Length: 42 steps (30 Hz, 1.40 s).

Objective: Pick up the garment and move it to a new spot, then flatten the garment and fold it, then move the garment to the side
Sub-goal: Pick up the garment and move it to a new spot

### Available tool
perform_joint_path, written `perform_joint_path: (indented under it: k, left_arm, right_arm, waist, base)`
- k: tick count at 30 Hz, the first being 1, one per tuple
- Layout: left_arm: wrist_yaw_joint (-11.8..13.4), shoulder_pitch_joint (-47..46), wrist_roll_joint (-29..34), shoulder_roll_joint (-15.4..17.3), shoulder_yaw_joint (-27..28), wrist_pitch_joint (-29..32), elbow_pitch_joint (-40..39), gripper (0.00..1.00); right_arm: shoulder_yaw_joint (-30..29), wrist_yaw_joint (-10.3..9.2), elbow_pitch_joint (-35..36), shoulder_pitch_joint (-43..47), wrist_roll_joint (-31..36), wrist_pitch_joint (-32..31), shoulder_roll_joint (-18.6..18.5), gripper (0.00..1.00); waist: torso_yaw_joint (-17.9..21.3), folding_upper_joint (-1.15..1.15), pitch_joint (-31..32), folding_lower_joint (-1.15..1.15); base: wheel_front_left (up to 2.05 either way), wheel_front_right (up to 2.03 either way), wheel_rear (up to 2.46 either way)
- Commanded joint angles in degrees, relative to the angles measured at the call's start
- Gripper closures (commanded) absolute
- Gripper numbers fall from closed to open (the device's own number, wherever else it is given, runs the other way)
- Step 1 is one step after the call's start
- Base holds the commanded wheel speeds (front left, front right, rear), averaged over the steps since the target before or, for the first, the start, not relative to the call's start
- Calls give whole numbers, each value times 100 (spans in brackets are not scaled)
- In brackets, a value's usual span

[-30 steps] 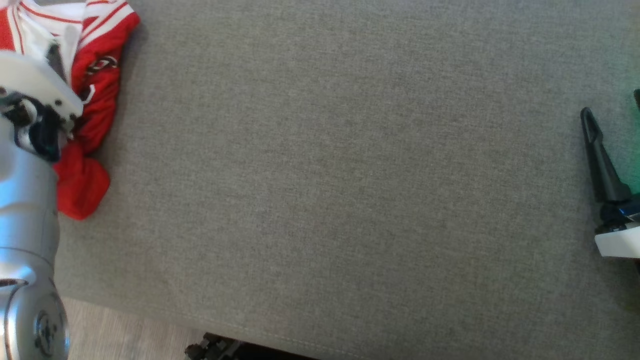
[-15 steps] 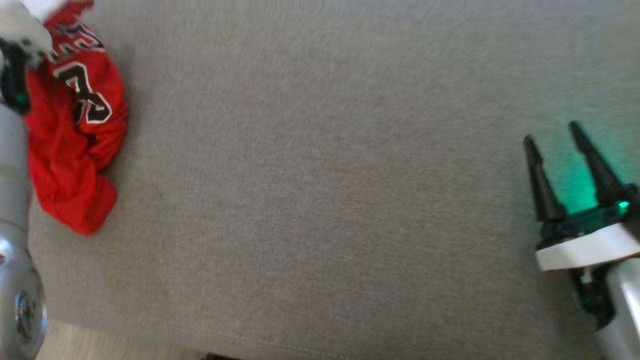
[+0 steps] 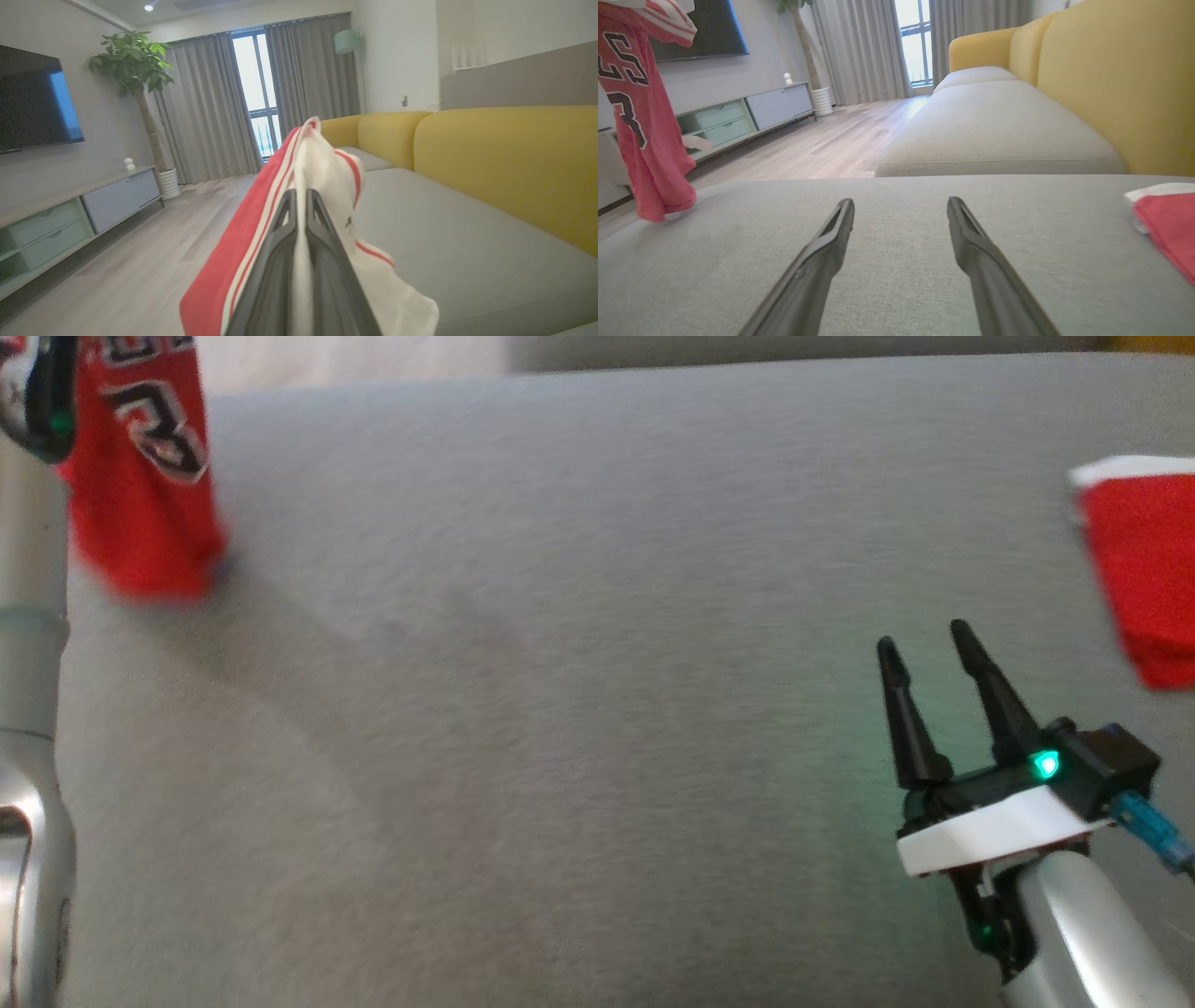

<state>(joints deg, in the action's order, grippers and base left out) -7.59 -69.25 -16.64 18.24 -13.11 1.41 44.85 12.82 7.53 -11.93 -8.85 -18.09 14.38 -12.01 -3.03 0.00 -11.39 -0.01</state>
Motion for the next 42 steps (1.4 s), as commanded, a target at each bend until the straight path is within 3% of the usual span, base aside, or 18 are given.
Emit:
perform_joint_path:
  k: [1,7,13,22,30,31,32,33,34,42]
  left_arm:
    - [12,-344,-65,322,25,58,-378,100]
    - [11,-289,-387,205,-258,252,-1044,100]
    - [11,263,-723,-274,-745,387,-1651,100]
    - [23,2614,-1133,-1032,-1454,-160,-1826,100]
    - [26,4267,-1062,-1375,-2381,-811,-1505,100]
    - [25,4355,-1106,-1405,-2426,-901,-1499,94]
    - [32,4422,-1135,-1430,-2457,-994,-1499,75]
    - [66,4478,-1137,-1449,-2488,-1090,-1508,44]
    - [129,4525,-1116,-1462,-2516,-1180,-1526,0]
    - [877,5019,-914,-1353,-2252,-1580,-2052,0]
  right_arm:
    - [126,-4,181,-36,-2,61,57,0]
    - [28,-4,253,87,4,61,207,0]
    - [-8,-4,344,146,25,62,318,0]
    - [-38,-4,407,143,54,62,450,0]
    - [-107,-4,358,272,53,62,408,0]
    - [-109,-4,351,298,53,62,401,0]
    - [-106,-4,337,323,50,62,390,0]
    - [-95,-4,318,350,48,62,377,0]
    - [-88,-4,298,377,46,62,367,0]
    - [-70,-4,159,726,-18,62,370,0]
  waist:
    - [696,0,512,1]
    - [1188,0,674,1]
    - [1495,0,633,1]
    - [1493,0,382,1]
    - [1242,0,342,1]
    - [1187,0,368,1]
    - [1130,0,410,1]
    - [1075,0,459,1]
    - [1018,0,522,1]
    - [529,0,1181,1]
  base:
    - [0,0,0]
    - [0,0,0]
    - [0,0,0]
    - [0,0,0]
    - [0,0,0]
    - [0,0,0]
    - [0,0,0]
    - [0,0,0]
    - [0,0,0]
    - [0,0,0]
